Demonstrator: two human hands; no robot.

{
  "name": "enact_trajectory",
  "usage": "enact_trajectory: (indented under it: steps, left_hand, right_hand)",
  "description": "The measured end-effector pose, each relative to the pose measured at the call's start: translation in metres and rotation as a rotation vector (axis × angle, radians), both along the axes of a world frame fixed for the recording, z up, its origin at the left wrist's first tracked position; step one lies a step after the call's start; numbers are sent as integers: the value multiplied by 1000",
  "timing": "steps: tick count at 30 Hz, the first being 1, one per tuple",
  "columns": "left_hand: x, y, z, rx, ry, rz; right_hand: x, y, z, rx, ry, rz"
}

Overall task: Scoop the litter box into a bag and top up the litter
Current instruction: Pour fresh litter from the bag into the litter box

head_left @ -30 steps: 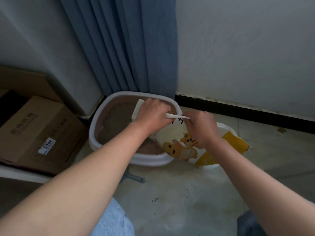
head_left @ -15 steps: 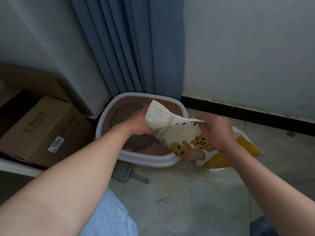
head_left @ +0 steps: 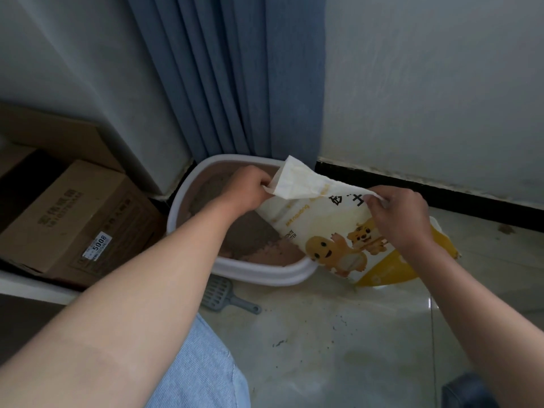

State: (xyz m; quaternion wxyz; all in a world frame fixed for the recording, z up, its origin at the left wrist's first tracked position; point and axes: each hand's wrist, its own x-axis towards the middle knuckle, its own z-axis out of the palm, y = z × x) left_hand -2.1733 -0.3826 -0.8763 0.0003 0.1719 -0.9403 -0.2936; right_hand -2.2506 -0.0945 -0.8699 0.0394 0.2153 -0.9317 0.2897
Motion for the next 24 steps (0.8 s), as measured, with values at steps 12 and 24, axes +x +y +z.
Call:
enact_trajectory:
  steps: [12,24]
  left_hand:
    - [-18,36,47,62,102,-65]
    - [-24,77,59,19,200,-80]
  right_hand:
    - [-14,18,14,10,-67,-64]
    - [-13,27,8,-120,-121,-117]
